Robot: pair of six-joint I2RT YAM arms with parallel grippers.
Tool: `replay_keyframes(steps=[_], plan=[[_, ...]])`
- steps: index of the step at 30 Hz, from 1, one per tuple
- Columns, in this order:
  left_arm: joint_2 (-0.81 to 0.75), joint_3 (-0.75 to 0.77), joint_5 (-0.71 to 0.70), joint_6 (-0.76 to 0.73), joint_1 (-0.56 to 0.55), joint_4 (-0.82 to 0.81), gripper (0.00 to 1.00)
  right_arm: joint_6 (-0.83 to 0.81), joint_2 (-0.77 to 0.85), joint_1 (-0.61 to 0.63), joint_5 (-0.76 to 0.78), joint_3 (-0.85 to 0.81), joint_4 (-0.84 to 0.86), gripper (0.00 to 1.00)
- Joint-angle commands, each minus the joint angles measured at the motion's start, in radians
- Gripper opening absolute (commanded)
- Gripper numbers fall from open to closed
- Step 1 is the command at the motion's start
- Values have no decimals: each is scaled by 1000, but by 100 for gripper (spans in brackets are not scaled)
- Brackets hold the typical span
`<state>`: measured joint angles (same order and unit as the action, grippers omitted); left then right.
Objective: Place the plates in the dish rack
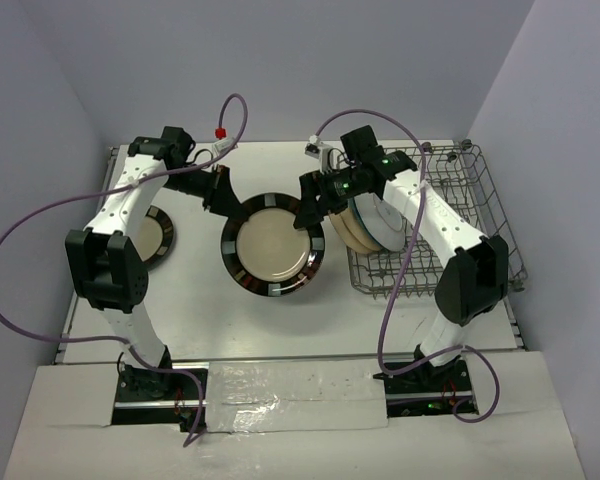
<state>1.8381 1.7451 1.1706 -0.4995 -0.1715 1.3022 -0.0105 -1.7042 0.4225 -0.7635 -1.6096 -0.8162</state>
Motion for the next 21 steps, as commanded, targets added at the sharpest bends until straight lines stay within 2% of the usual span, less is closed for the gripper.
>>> replay_keyframes(steps=[1, 2, 3, 5, 8, 9, 11, 12, 13, 14, 16, 17, 18, 20, 21], plan=[[-68, 28, 184, 56, -19, 71, 0, -29, 2, 25, -59, -24, 5, 93], [-68, 31, 185, 58, -20, 69, 0, -28, 0, 28, -68, -18, 6, 89], [-68, 33, 187, 58, -20, 69, 0, -31, 0, 33, -88, -16, -1, 80], [-68, 37, 192, 58, -20, 69, 0, -39, -8, 35, -118, -12, -15, 69], [-66, 44, 196, 59, -22, 69, 0, -46, -8, 35, -140, -7, -27, 57], [-66, 45, 198, 59, -23, 69, 0, -49, -8, 35, -157, -9, -32, 45], [-68, 51, 198, 61, -22, 68, 0, -54, -9, 35, -177, -15, -50, 31], [-68, 53, 198, 62, -22, 68, 0, -57, -11, 35, -189, -18, -58, 13], [-69, 57, 198, 64, -23, 68, 0, -63, -8, 36, -195, -22, -64, 6], [-71, 59, 198, 64, -22, 66, 0, -66, -5, 35, -198, -24, -76, 0], [-76, 60, 190, 82, -22, 59, 1, -69, 17, 35, -203, -21, -81, 0], [-86, 54, 166, 108, -22, 13, 7, -69, 29, 33, -197, -19, -81, 0], [-94, 42, 143, 139, -22, -26, 32, -69, 60, 32, -188, -19, -81, 0], [-147, -19, 77, 299, -19, -143, 57, -66, 96, 21, -140, -33, -84, 0], [-172, -44, -15, 353, -17, -281, 92, -65, 145, -13, -135, -39, -83, 0]])
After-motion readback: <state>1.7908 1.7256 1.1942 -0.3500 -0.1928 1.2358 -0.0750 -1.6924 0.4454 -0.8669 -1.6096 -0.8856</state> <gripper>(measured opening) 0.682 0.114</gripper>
